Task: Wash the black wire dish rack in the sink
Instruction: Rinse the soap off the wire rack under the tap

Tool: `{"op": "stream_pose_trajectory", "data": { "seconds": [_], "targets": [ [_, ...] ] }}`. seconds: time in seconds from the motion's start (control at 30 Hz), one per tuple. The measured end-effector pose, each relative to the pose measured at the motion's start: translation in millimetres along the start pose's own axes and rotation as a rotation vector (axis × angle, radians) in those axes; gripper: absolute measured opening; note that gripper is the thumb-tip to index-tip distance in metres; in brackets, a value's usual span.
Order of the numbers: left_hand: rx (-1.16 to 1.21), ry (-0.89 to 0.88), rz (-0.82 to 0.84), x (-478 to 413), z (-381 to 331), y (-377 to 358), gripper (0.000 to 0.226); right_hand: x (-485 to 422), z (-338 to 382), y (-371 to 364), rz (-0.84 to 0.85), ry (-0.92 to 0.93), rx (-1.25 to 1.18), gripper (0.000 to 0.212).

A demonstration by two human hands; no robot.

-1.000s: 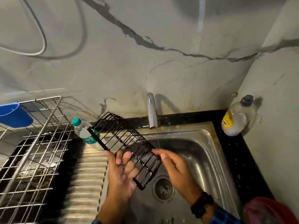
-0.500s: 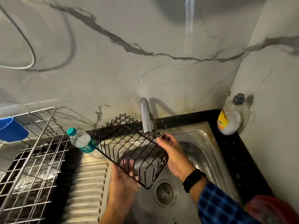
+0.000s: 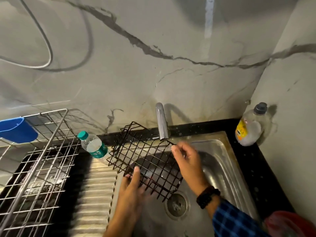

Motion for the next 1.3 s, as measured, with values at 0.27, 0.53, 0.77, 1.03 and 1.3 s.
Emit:
{"op": "stream_pose_trajectory", "data": {
  "seconds": [0.27, 0.53, 0.77, 1.03, 1.3],
  "targets": [
    [0.025, 0.031, -0.058, 10.8, 29.9, 5.9, 0.05, -6.1, 9.0, -11.7, 0.042, -0.223, 0.68, 0.058],
    [-0.018, 0.019, -0.114, 22.8, 53.3, 9.8, 0.03, -9.4, 32.1, -90.9, 0.245, -0.083, 1.107, 0.064],
    [0.182, -0.065, -0.188, 15.5, 47.8, 11.0, 0.015, 2.1, 55.1, -121.3, 0.318, 0.437, 1.147, 0.056],
    [0.366, -0.007, -0.286, 13.9, 51.6, 14.3, 0.022, 20.7, -3.9, -17.1, 0.046, 0.045, 0.346, 0.047],
    [0.246, -0.138, -0.318, 22.0, 38.7, -0.8, 0.023, 73.4, -34.6, -23.6, -0.229, -0.149, 0.238, 0.063]
  ]
}}
Point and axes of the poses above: each hand's wrist, its own x-axis away from the middle knuckle, its own y-axis out of the back of the hand, z = x × y, the point moved 7 cm from there along -x, towards the middle knuckle, and after that the axes turned 10 degrees about -y, right-handed, at the moved point
